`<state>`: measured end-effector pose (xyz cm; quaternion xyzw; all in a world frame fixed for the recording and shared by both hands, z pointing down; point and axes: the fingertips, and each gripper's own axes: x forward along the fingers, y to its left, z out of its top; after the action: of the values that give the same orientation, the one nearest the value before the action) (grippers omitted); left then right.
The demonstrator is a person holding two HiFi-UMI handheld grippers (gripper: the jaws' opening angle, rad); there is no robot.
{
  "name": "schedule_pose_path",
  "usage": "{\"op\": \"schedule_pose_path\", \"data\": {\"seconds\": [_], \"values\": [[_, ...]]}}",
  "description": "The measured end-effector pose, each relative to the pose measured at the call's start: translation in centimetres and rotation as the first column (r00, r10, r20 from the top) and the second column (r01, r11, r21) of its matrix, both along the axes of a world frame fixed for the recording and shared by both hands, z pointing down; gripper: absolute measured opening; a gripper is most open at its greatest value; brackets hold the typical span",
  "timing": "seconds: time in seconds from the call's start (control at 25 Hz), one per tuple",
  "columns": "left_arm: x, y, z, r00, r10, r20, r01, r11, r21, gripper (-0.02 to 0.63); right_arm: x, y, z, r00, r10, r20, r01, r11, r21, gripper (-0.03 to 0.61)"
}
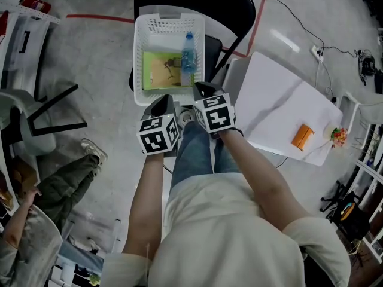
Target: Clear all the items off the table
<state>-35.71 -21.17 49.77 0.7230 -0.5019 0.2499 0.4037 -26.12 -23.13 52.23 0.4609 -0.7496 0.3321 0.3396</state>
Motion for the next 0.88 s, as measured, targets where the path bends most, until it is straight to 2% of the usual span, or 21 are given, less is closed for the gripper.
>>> {"op": "schedule_pose_path", "data": {"seconds": [0.4, 0.68, 0.88], "values": [[0.7, 0.9, -1.5, 0.999, 0.054, -0.004, -0.054, 0.998, 0.015, 0.008, 1.4, 1.2, -2.5, 0.999, 0.032, -0.006, -0.031, 0.998, 0.048, -0.002], [3.0, 1.4, -2.2, 0.991, 0.133, -0.002, -0.133, 0.991, 0.02, 0.008, 4.7, 2.7, -4.2, 0.994, 0.104, -0.021, -0.103, 0.992, 0.067, -0.002], [5.8, 2.1, -3.0, 0.977, 0.213, 0.005, -0.213, 0.977, 0.028, 0.008, 7.9, 4.7, -5.2, 0.983, 0.185, -0.02, -0.183, 0.981, 0.07, -0.002]]}}
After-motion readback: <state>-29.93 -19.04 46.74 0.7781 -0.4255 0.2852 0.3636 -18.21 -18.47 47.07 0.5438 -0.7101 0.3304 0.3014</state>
